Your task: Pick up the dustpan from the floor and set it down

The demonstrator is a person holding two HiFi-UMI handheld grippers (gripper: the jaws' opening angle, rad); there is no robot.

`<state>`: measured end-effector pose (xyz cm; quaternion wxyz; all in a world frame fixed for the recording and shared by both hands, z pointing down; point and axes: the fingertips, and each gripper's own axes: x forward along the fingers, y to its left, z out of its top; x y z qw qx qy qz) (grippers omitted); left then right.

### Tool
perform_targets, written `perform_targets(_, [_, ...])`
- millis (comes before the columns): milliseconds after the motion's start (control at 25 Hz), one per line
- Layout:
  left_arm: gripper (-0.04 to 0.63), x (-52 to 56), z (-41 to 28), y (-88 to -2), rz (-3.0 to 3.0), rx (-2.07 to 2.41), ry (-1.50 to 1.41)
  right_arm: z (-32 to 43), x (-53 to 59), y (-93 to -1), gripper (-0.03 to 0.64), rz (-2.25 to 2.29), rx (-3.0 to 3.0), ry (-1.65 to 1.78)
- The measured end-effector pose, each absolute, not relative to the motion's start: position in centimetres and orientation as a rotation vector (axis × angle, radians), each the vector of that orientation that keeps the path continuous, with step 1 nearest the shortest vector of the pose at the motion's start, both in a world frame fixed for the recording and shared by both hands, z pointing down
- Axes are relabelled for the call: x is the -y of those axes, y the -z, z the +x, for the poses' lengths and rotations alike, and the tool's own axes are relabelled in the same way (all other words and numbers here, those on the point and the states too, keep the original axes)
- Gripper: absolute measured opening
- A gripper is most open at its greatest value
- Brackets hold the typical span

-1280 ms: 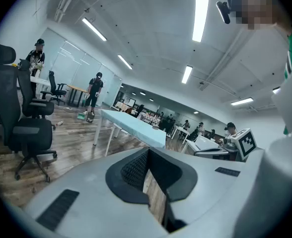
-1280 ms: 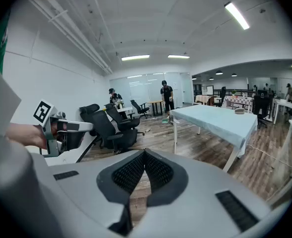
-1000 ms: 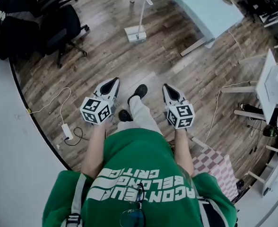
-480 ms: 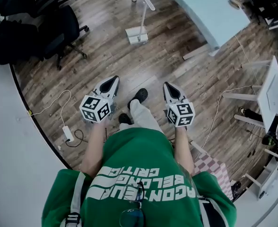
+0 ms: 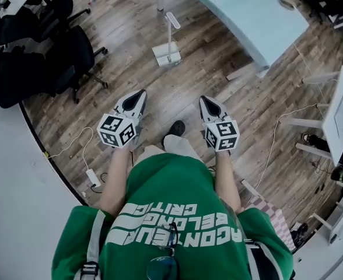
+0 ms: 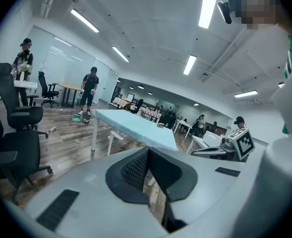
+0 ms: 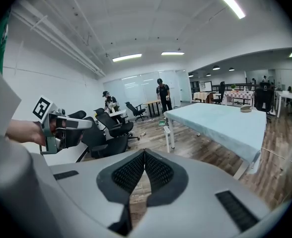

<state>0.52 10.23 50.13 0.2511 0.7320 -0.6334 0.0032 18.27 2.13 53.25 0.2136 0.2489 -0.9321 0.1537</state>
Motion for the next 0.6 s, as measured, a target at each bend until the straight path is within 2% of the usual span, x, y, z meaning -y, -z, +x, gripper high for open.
perform_targets(280, [-0.006, -5.1, 3.1, -49.4, 2.077, 1.643, -0.050, 20.0, 2.3, -53.4, 0.009, 0.784, 2.584, -0.467])
perform_targets(600, [-0.006, -1.3, 2.2, -49.4, 2.083, 1.617, -0.044, 19.5, 4.7, -53.7, 0.009, 0.809, 2.574, -0.491])
